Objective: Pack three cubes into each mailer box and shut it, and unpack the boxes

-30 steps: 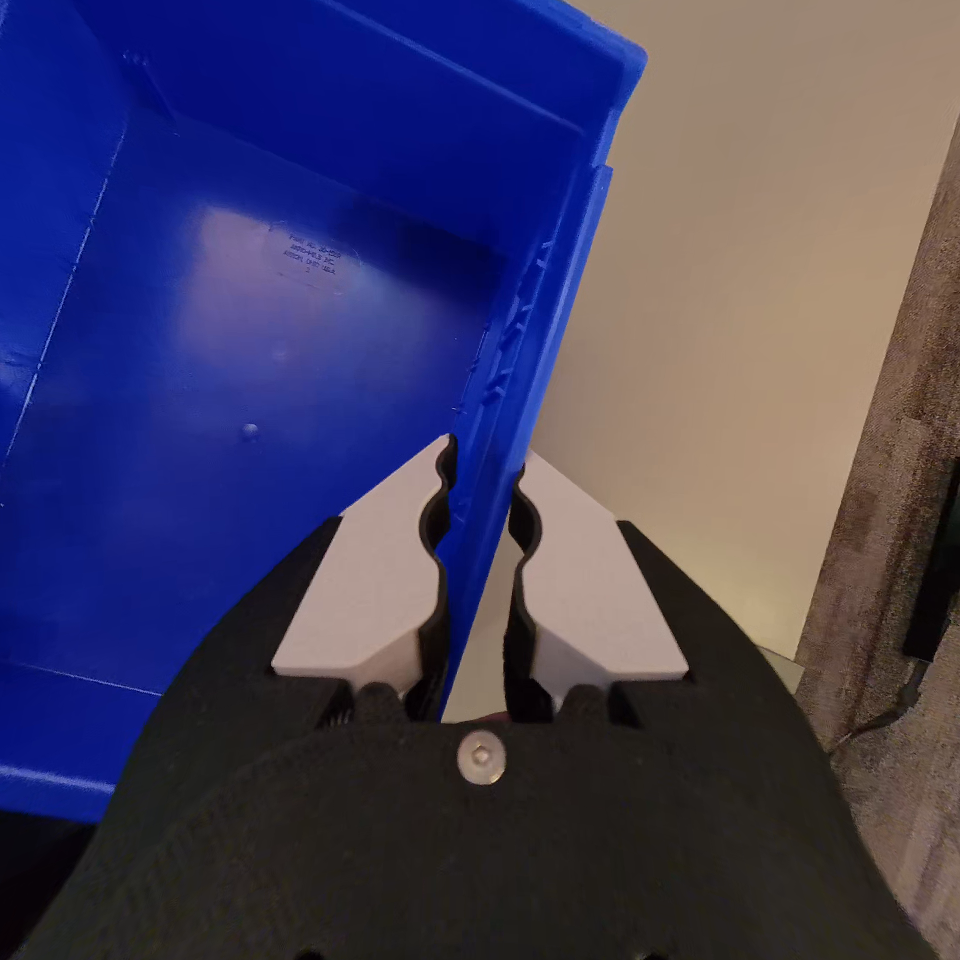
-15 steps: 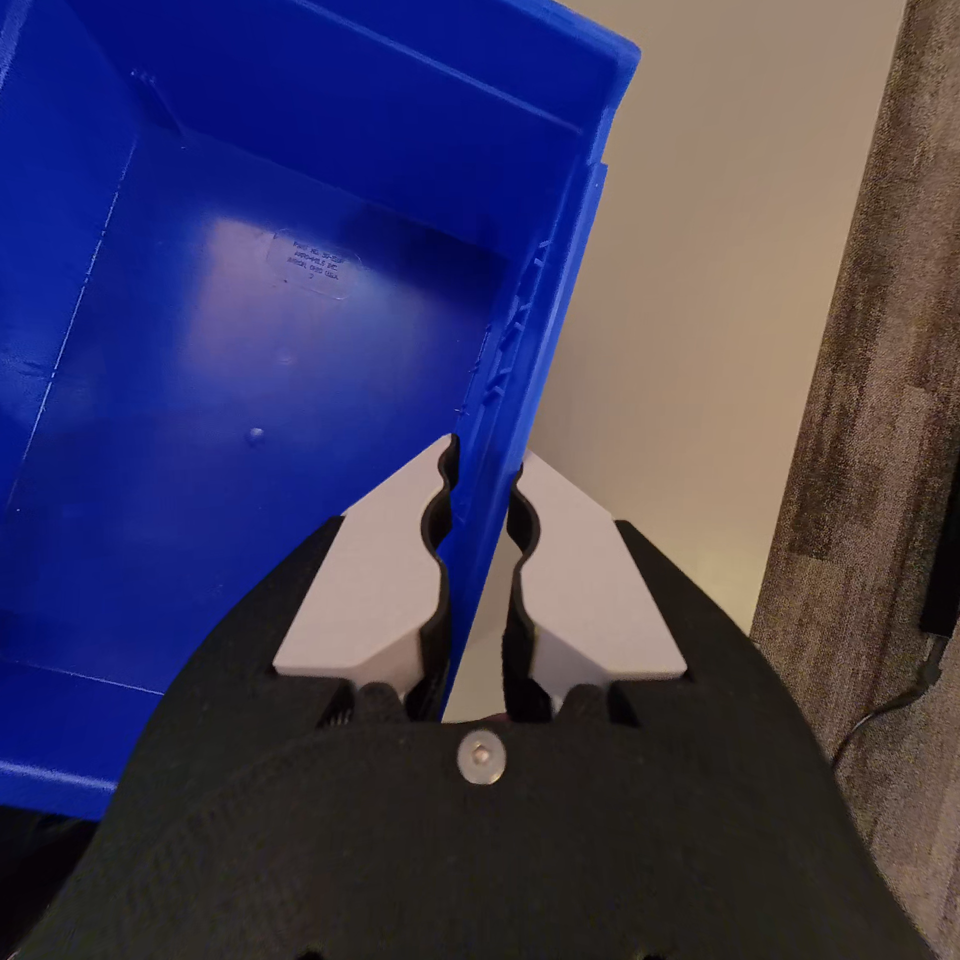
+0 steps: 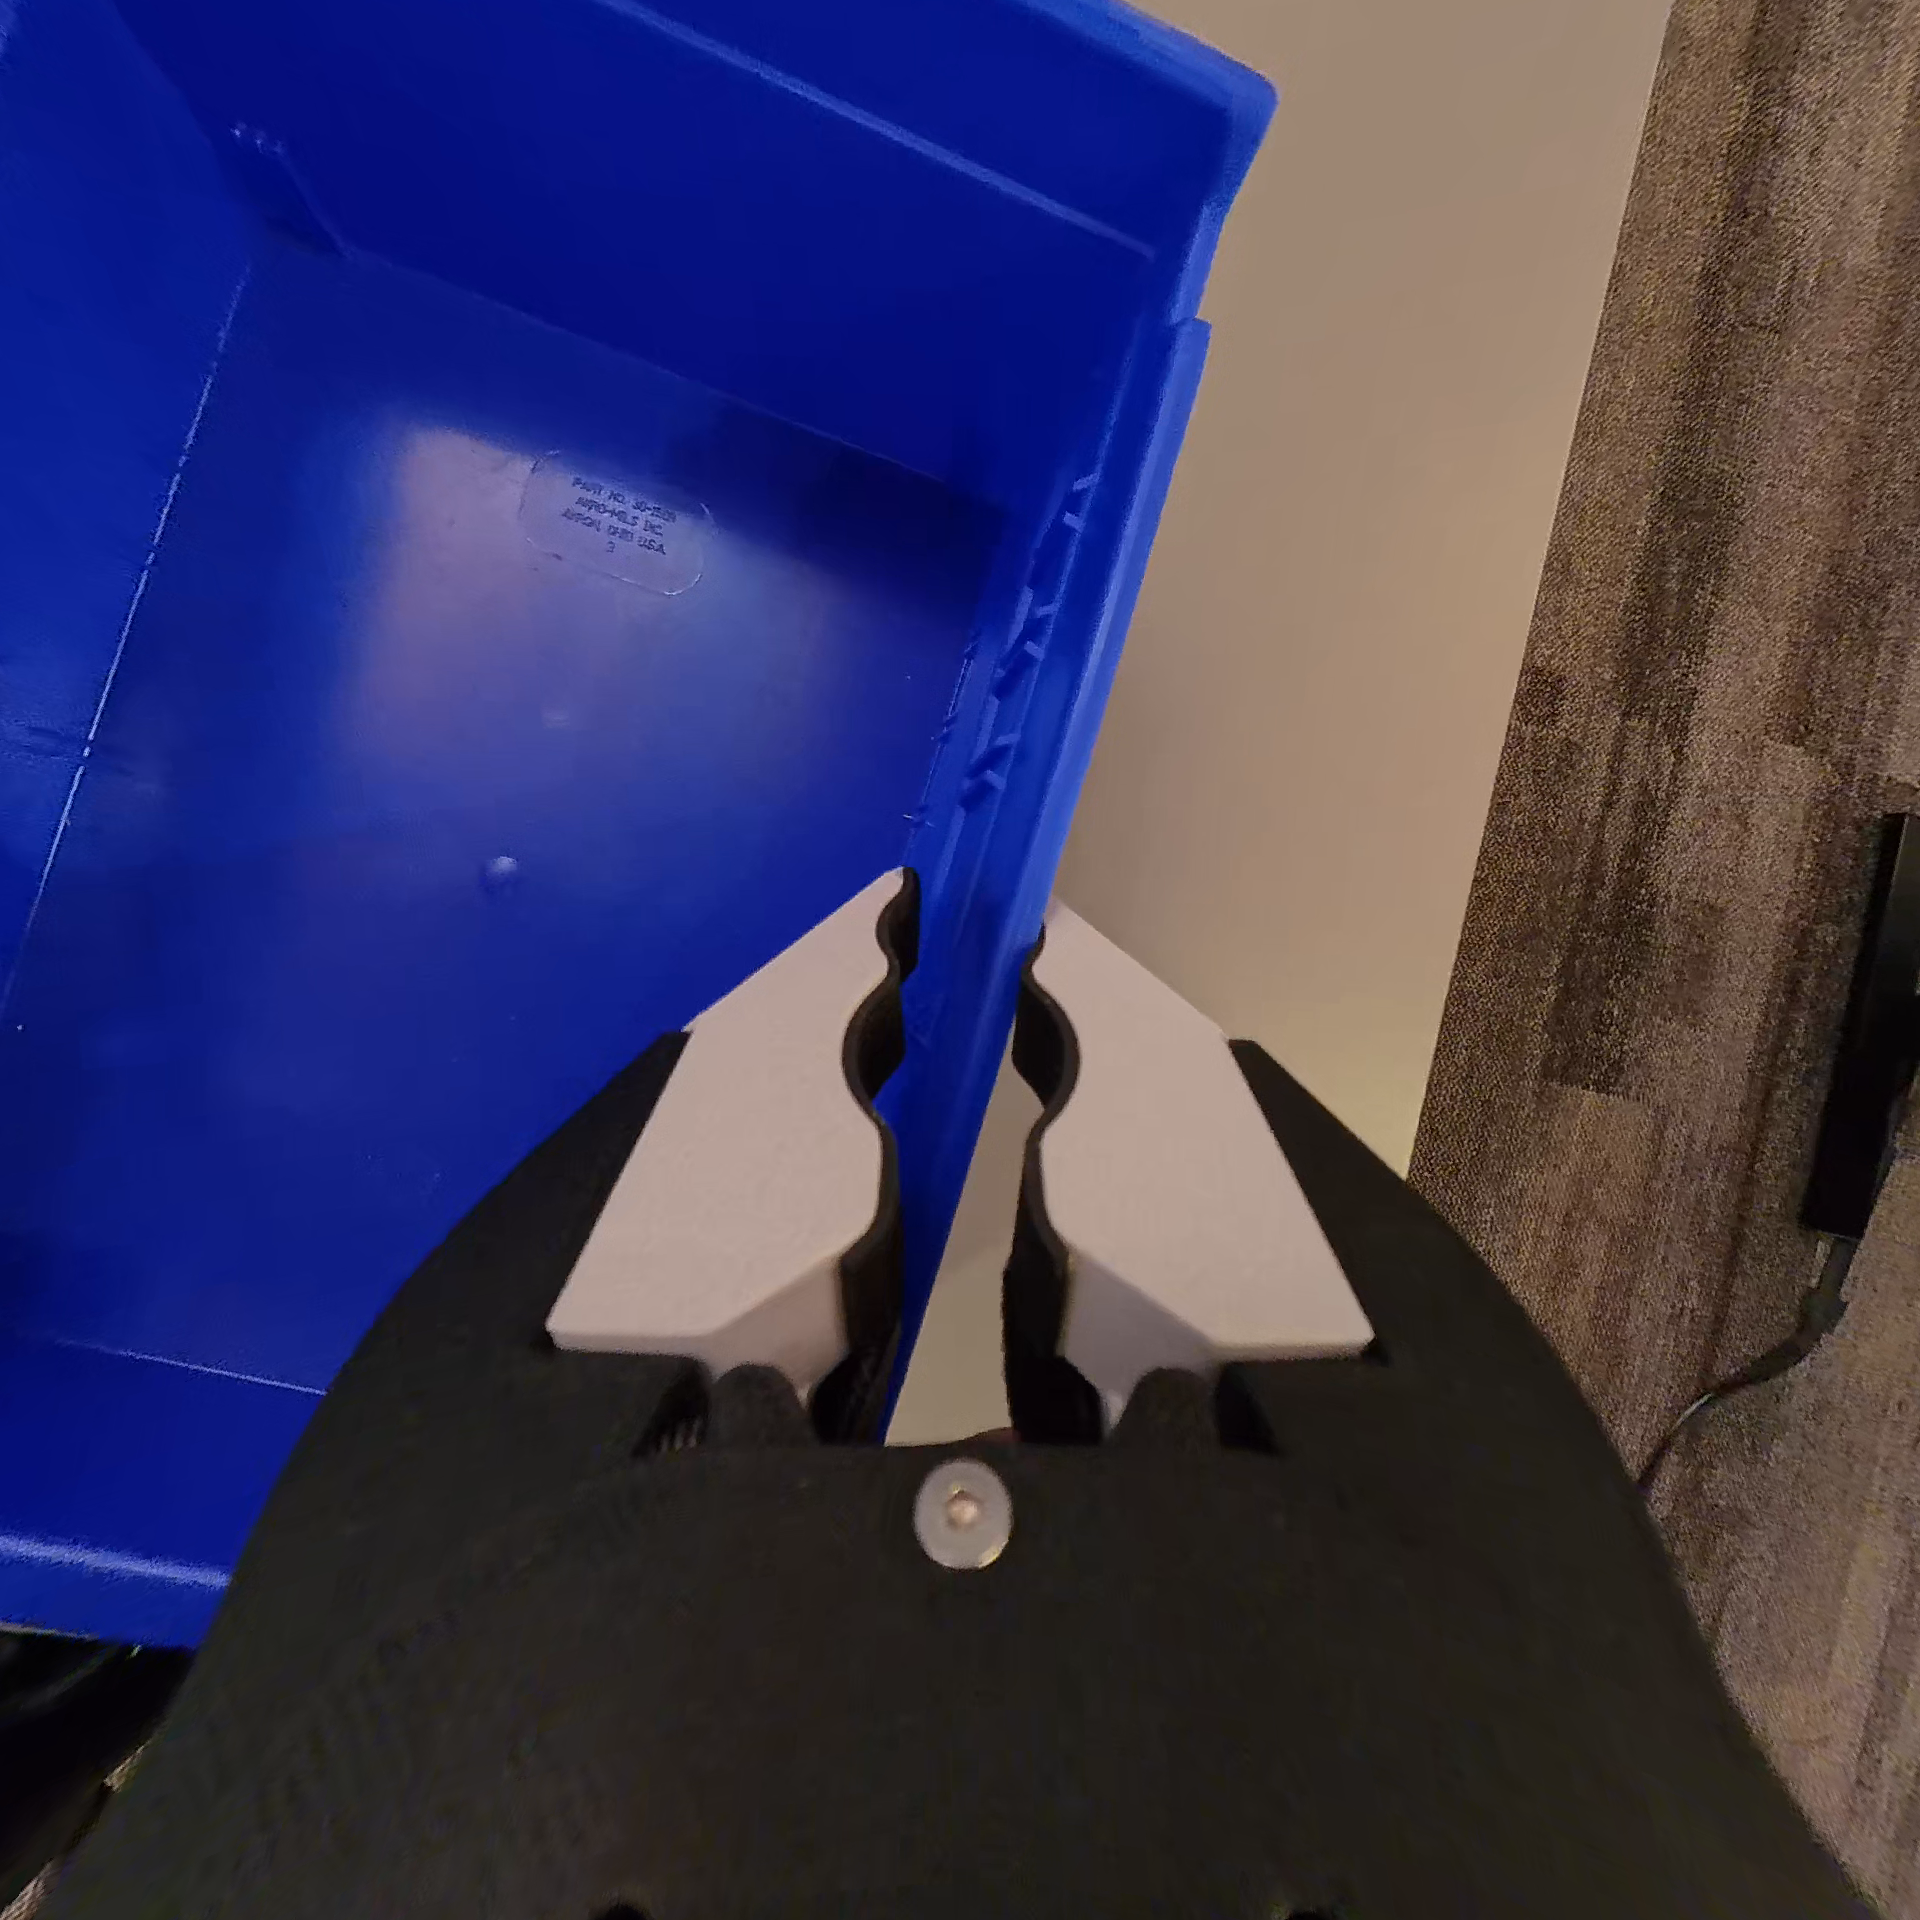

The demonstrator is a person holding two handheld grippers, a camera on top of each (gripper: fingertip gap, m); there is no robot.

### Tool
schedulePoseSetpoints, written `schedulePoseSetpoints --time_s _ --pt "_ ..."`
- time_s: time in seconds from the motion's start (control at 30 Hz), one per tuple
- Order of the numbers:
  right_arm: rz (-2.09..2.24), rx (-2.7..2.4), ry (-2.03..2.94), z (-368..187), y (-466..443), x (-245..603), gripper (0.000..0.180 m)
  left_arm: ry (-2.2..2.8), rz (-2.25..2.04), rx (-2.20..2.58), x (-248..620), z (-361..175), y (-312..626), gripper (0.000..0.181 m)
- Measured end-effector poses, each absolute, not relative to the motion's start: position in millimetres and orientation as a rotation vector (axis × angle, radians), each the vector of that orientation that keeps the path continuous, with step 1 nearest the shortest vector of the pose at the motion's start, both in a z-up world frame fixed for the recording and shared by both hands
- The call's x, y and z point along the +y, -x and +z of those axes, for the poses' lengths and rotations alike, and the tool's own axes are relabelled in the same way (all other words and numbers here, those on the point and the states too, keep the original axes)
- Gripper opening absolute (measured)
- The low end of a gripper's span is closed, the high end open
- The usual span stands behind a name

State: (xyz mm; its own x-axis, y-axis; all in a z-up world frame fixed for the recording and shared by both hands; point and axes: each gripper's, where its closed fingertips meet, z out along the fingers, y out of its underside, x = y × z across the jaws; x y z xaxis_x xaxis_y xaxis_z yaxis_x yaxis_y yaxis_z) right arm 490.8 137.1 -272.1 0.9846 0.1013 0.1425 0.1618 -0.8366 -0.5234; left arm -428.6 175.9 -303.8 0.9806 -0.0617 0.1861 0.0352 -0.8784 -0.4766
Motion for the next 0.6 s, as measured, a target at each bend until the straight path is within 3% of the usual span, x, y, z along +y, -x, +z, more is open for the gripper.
schedulePoseSetpoints --time_s 0.4,0.6 --pt "-0.179 -0.13 2.571 -272 -505 137 0.013 2.604 -0.273 -0.013 176 -303 433 0.005" --pt "-0.268 -0.218 2.568 -271 -507 138 0.024 2.567 -0.288 0.007 178 -302 432 0.006"
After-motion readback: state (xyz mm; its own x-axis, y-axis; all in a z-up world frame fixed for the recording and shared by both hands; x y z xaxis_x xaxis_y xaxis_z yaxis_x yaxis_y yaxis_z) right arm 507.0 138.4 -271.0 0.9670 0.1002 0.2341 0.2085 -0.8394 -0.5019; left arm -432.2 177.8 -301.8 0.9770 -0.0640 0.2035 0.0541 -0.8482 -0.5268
